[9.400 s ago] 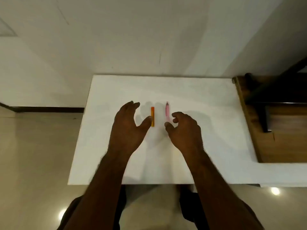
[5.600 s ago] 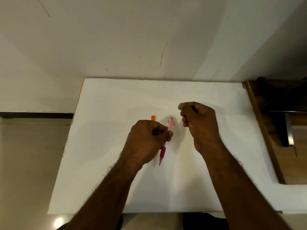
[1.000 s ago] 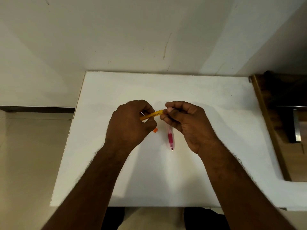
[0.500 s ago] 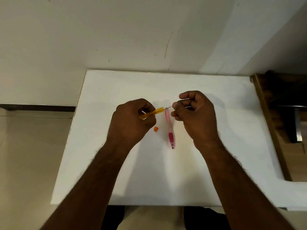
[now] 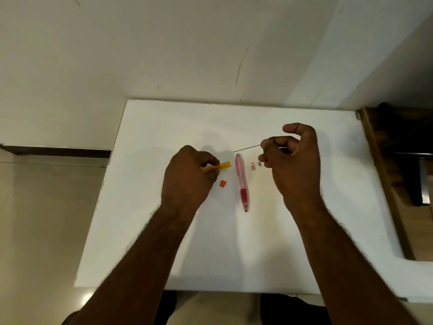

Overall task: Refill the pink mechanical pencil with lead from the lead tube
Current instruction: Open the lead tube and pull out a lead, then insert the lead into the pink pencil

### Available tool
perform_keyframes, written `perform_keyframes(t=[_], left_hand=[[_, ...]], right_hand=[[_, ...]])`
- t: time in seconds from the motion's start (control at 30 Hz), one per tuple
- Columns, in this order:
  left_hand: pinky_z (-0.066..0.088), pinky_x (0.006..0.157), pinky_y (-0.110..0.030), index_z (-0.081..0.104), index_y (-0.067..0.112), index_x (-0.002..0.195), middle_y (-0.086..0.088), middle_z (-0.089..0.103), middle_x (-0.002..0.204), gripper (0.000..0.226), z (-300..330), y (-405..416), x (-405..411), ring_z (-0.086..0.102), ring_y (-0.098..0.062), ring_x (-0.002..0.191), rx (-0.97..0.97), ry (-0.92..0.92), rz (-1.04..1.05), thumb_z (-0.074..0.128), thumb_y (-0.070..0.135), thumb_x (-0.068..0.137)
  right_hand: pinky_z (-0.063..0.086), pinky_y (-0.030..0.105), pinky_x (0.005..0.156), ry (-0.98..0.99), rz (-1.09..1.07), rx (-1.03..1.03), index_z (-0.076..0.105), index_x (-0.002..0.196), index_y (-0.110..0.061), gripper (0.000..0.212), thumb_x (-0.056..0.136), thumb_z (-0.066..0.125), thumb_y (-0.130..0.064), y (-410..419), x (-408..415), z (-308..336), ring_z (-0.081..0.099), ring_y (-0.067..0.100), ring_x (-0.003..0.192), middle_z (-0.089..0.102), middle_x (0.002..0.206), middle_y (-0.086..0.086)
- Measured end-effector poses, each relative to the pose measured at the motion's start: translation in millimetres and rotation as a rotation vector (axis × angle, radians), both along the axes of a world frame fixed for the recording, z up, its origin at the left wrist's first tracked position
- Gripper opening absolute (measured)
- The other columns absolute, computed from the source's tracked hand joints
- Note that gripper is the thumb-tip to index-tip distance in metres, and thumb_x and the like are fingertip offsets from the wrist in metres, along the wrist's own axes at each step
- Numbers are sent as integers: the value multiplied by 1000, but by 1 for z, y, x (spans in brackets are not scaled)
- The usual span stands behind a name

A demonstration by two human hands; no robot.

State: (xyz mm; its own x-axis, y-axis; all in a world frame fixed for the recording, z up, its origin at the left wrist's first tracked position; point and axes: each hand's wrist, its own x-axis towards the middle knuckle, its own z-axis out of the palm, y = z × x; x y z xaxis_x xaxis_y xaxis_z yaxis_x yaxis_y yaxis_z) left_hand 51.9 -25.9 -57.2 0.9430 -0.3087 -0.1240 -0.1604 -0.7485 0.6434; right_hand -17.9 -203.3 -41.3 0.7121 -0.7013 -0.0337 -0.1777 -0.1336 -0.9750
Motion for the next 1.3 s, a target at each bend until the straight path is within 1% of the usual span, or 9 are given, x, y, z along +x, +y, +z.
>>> perform_keyframes(t=[0.2, 0.3, 0.47, 0.63, 0.8, 0.93, 1.07, 1.17, 1.3], left_hand=[[36, 75, -20, 75, 28, 112, 6, 57, 98, 36, -1, 0, -2, 54, -9, 89, -2, 2, -43, 84, 35, 78], [39, 72, -17, 75, 30, 112, 8, 60, 97, 41, 6, -3, 0, 52, -2, 79, -131, -61, -57, 86, 42, 74], [37, 65, -1, 79, 33, 100, 11, 68, 95, 26, 15, -9, -3, 53, 11, 74, -261, -82, -57, 84, 43, 76], [35, 63, -2, 80, 28, 87, 9, 71, 92, 6, 14, -13, -4, 55, 1, 73, -265, -44, -52, 80, 33, 83], [38, 58, -1, 78, 26, 84, 5, 71, 92, 4, 14, -17, -7, 58, -5, 76, -308, -36, -31, 80, 30, 83], [38, 60, -6, 75, 32, 79, 8, 72, 91, 6, 13, -22, -9, 60, -3, 78, -316, -39, -34, 80, 31, 83], [40, 65, -8, 75, 35, 81, 9, 72, 90, 6, 12, -27, -12, 60, -3, 77, -307, -42, -48, 81, 36, 80], [47, 71, -22, 76, 32, 92, 12, 69, 86, 30, 10, -30, -13, 60, -7, 76, -153, -56, -67, 78, 58, 75], [50, 75, -30, 70, 28, 77, 12, 65, 69, 46, 9, -35, -20, 64, -11, 70, 240, -89, -100, 62, 73, 78]], right_hand=[[62, 42, 76, 38, 60, -7, 48, 112, -26, 37, 88, 73, -12, 2, -1, 0, 75, 16, 66, 77, 82, -3], [60, 40, 74, 54, 73, 7, 47, 109, -31, 38, 88, 73, -13, 3, -1, -1, 75, 16, 66, 77, 82, -4], [60, 36, 74, 102, 94, 27, 48, 106, -34, 39, 87, 76, -16, 4, 0, -1, 75, 14, 67, 78, 86, -4], [56, 23, 66, 80, 109, 108, 48, 113, -30, 41, 87, 76, -14, 6, 0, 1, 75, 14, 66, 78, 87, -3], [62, 36, 78, 137, 136, 252, 51, 126, -21, 48, 88, 77, -32, 6, -3, 7, 77, 18, 75, 75, 100, 3], [59, 34, 76, 257, 272, 205, 73, 103, -16, 19, 92, 73, -31, 6, -6, 8, 75, 17, 77, 78, 92, 4], [60, 34, 77, 256, 245, 171, 77, 89, -14, 10, 92, 72, -23, 4, -7, 5, 74, 17, 76, 78, 82, 4], [61, 36, 75, 212, 99, 169, 78, 82, -19, 9, 90, 73, -21, -3, -9, 5, 72, 13, 70, 77, 74, 0], [61, 46, 80, 157, -126, 106, 76, 78, -17, 14, 88, 74, -27, -17, -13, 4, 72, 20, 68, 75, 70, 0]])
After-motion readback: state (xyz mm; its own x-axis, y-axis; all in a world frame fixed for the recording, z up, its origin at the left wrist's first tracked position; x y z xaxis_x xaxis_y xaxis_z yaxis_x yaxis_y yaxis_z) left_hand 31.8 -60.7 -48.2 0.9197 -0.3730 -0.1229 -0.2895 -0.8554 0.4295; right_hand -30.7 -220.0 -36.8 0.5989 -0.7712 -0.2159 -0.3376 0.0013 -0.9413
